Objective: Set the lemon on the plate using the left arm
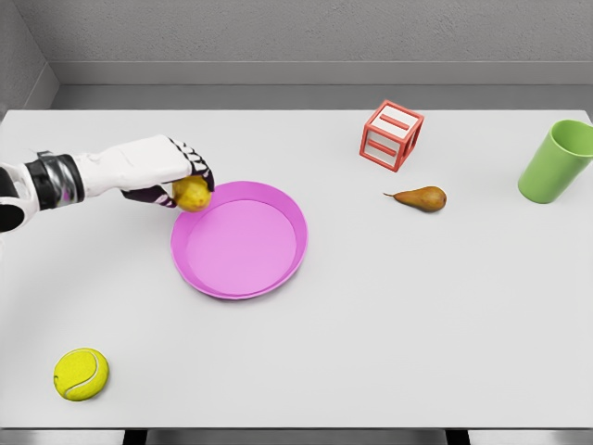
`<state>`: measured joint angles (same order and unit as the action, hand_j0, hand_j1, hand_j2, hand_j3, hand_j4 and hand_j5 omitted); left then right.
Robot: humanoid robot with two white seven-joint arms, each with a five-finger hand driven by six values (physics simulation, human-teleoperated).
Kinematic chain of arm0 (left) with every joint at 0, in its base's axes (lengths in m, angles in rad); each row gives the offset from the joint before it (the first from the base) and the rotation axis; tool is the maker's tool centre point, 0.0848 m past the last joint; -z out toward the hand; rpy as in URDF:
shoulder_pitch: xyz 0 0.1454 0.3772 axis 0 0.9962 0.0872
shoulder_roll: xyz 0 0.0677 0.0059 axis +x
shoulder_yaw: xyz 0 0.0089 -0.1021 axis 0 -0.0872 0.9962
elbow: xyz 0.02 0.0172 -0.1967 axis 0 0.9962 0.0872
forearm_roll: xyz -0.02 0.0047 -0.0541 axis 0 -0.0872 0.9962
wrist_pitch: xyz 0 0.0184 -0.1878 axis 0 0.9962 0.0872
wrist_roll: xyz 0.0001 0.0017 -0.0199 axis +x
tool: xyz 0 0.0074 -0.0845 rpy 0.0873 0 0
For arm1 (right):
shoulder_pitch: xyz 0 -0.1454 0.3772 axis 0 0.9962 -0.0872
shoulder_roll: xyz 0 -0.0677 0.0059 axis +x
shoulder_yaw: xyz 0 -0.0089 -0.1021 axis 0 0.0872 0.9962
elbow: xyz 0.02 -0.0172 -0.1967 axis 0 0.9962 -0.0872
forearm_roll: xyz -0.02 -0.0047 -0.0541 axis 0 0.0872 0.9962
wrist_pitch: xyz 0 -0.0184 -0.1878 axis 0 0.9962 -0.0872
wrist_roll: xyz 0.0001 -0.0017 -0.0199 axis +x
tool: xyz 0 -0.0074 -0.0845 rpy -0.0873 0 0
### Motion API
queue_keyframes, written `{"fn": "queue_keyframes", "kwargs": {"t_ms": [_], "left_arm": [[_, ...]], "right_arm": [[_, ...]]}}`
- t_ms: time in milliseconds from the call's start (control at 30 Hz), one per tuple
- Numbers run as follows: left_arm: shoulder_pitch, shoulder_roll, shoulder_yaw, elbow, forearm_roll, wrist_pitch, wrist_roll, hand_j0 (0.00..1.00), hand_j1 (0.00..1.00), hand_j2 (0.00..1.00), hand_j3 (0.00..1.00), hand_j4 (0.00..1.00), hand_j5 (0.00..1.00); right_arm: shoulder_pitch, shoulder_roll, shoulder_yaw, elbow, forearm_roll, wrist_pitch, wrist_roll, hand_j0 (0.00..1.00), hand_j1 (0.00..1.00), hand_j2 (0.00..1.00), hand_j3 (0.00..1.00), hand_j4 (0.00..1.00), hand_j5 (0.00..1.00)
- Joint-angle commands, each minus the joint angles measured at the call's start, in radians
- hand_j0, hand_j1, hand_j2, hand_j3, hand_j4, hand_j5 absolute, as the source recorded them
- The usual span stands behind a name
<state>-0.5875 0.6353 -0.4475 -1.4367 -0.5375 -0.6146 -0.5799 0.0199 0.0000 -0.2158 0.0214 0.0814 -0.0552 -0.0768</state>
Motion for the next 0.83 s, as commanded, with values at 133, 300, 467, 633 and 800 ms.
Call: {"fn": "queue_keyframes", "kwargs": {"t_ms": [133,300,467,633,800], "left_arm": [[0.018,0.0,-0.007,-0.065,0.048,0.004,0.008,1.0,1.0,1.0,1.0,1.0,1.0],[0.018,0.003,0.004,-0.065,0.053,0.004,0.006,1.0,1.0,1.0,1.0,1.0,1.0],[0.015,0.032,0.112,-0.039,0.114,0.004,0.008,1.0,1.0,1.0,1.0,1.0,1.0],[0.02,0.067,0.19,0.079,0.142,0.004,0.006,1.0,1.0,1.0,1.0,1.0,1.0],[0.026,0.086,0.216,0.199,0.18,0.004,0.005,1.0,1.0,1.0,1.0,1.0,1.0]], "right_arm": [[0.0,0.0,-0.001,0.0,0.0,0.0,0.0,1.0,1.0,1.0,1.0,1.0,1.0],[0.0,0.0,-0.001,0.0,0.0,0.0,0.0,1.0,1.0,1.0,1.0,1.0,1.0],[0.0,0.0,0.001,0.0,0.0,0.0,0.0,1.0,1.0,1.0,1.0,1.0,1.0],[0.0,0.0,-0.001,0.0,0.0,0.0,0.0,1.0,1.0,1.0,1.0,1.0,1.0],[0.0,0.0,0.001,0.0,0.0,0.0,0.0,1.0,1.0,1.0,1.0,1.0,1.0]]}}
